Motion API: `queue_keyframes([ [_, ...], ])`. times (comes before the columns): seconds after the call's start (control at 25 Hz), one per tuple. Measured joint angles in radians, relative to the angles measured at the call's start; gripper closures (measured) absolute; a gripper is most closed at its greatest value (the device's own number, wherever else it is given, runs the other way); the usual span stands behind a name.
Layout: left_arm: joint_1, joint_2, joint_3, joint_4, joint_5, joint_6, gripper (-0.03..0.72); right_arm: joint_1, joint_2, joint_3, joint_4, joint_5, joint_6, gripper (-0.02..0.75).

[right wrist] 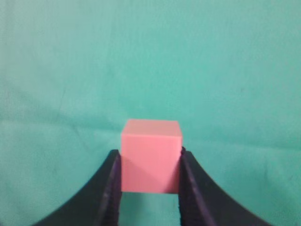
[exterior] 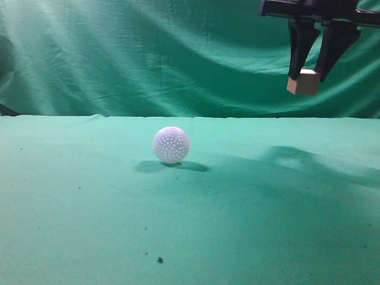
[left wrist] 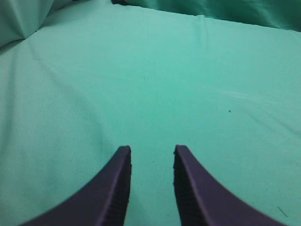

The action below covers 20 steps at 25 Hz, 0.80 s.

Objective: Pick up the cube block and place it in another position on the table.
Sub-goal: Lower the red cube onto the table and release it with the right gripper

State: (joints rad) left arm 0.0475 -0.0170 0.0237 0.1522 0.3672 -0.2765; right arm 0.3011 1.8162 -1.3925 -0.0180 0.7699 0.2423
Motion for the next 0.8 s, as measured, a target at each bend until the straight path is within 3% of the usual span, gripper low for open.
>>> queue_keyframes([
  [0.44,0.0,0.0,0.0,0.0,0.0,0.0,0.426,-0.044,0.257,-0.197,0.001,0.04,-0.038,0.522],
  [0.72,0.0,0.0,0.0,0.0,0.0,0.0,0.426,-0.044,0.273,-0.214,0.004,0.055,-0.07,0.522],
  [0.8,0.0,0.0,0.0,0.0,0.0,0.0,0.426,-0.044,0.273,-0.215,0.004,0.061,-0.072,0.421],
])
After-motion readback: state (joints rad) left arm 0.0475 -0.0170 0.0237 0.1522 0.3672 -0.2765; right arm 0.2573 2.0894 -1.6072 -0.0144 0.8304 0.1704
